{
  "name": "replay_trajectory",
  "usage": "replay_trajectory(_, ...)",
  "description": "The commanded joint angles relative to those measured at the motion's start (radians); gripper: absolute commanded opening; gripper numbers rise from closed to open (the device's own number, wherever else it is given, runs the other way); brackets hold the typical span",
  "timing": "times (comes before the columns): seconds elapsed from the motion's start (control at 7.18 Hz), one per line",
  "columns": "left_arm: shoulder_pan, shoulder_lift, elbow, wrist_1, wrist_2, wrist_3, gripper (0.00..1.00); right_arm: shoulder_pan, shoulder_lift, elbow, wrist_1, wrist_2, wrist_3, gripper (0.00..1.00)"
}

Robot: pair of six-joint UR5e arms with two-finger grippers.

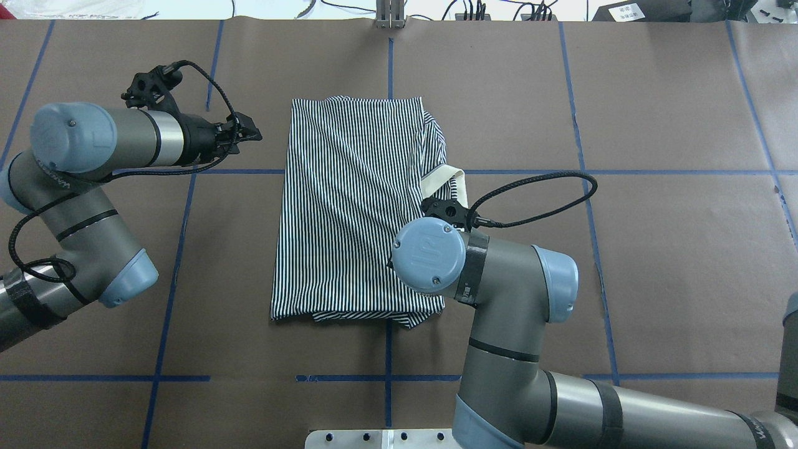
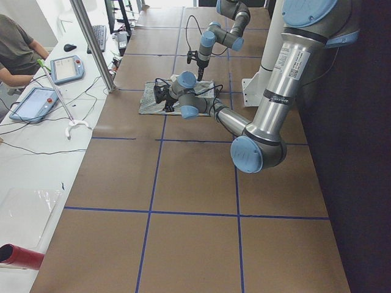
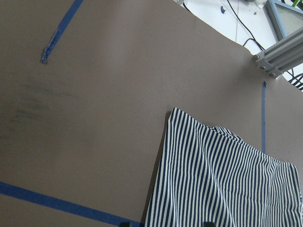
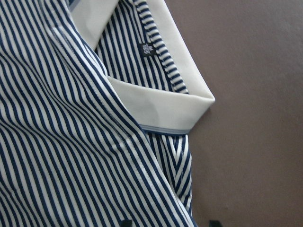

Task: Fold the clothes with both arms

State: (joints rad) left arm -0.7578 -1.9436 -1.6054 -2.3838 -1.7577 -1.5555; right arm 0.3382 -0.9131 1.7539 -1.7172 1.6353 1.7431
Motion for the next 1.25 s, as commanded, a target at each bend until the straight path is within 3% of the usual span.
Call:
replay_trajectory(0.0,0.000,0.000,0.001,0.000,0.001,0.000,0.60,-0.036,-0.055,0.015,0.124,-0.009,0.218,0.64)
replay_trajectory(0.56,0.000,0.000,-0.001,0.000,0.001,0.000,0.60,-0.033,-0.058,-0.025,0.168,-0.009,0.277,0.73)
replay_trajectory(1.11,0.000,0.000,-0.001,0.000,0.001,0.000,0.60,-0.035,-0.056,-0.043,0.168,-0.008,0.282,0.75)
